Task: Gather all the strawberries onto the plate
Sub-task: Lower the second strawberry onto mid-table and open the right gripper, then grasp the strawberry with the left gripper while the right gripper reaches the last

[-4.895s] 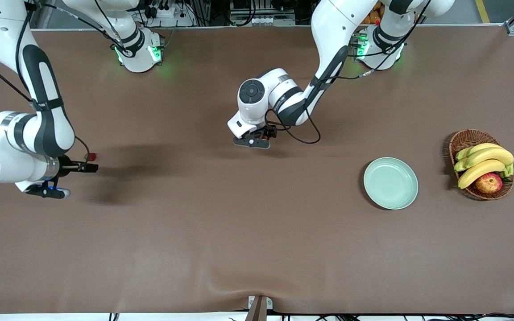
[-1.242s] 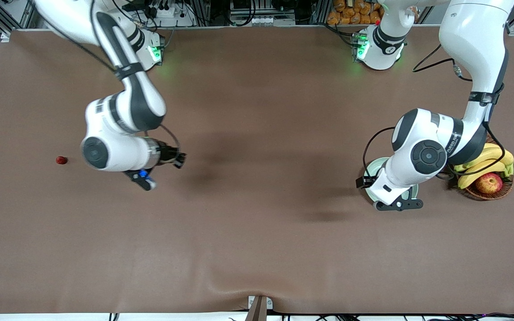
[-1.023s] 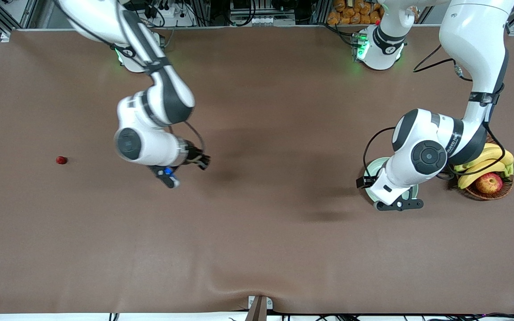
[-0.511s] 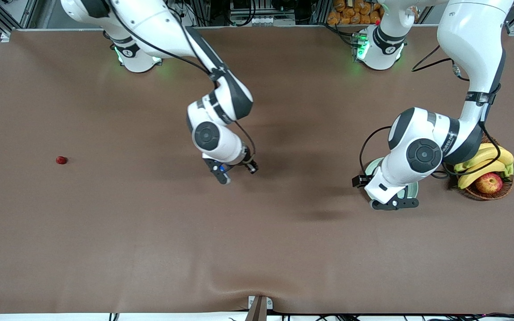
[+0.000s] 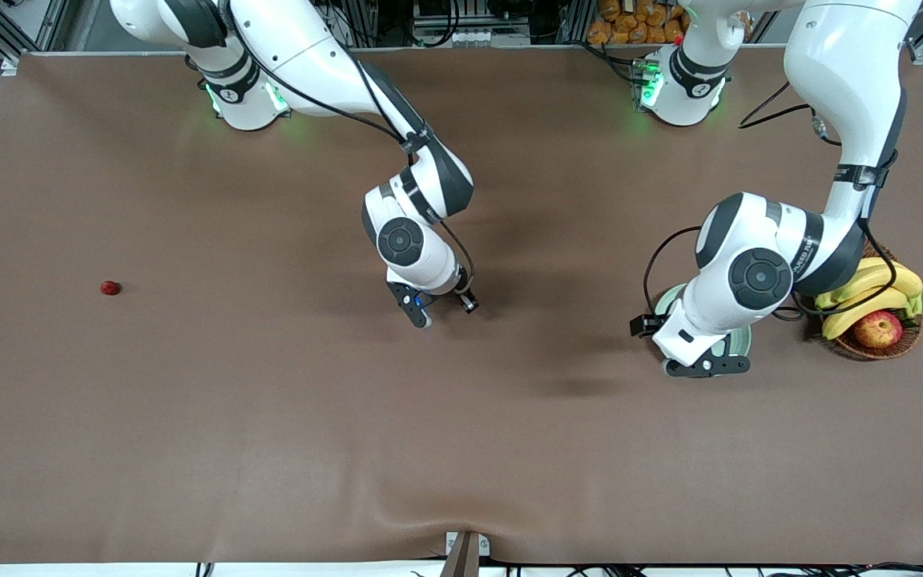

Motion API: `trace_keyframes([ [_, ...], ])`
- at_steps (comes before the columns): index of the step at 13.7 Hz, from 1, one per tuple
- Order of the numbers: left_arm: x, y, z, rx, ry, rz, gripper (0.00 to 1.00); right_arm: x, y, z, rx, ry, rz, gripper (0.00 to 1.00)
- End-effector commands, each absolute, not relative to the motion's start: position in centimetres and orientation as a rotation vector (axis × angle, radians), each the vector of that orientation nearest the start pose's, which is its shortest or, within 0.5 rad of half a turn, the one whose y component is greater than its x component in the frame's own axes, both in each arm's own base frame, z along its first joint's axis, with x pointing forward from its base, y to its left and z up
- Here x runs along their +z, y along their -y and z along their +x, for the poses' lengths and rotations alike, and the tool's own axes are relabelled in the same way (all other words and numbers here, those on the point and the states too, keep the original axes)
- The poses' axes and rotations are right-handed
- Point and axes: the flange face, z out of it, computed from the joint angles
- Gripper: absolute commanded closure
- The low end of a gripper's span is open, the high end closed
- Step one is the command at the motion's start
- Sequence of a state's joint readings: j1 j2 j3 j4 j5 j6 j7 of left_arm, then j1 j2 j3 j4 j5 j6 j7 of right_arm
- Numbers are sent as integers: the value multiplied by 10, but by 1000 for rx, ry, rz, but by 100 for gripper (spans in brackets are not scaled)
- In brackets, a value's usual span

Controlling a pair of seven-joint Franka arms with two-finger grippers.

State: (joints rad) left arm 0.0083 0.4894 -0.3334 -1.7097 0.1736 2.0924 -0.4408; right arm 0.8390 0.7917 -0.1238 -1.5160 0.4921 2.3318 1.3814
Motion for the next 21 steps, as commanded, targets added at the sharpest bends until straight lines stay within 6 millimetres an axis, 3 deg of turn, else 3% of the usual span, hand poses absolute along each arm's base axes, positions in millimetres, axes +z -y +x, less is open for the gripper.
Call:
trace_keyframes([
  [1,317,199,637,115,127,-3163,0,200,-499,521,343,-1370,-2609,5],
  [3,317,206,635,120,123,-3173,0,201,-498,522,336,-1365,-2612,0],
  [5,311,208,636,129,133,-3186,0,218,-485,539,349,-1386,-2588,0],
  [6,304,215,635,142,139,-3205,0,229,-471,553,368,-1415,-2570,0],
  [8,305,248,634,123,110,-3241,0,253,-442,581,402,-1446,-2554,0],
  [10,293,265,631,149,211,-3233,0,273,-408,605,425,-1466,-2556,0],
  [12,295,309,624,133,212,-3241,0,289,-356,624,491,-1399,-2619,0],
  [15,287,393,584,118,176,-3215,0,318,-257,642,600,-1170,-2808,0],
  [18,267,461,552,40,124,-3188,0,341,-159,651,670,-951,-2913,0],
  [21,234,514,514,-56,5,-3198,0,352,-90,645,682,-764,-3037,0],
])
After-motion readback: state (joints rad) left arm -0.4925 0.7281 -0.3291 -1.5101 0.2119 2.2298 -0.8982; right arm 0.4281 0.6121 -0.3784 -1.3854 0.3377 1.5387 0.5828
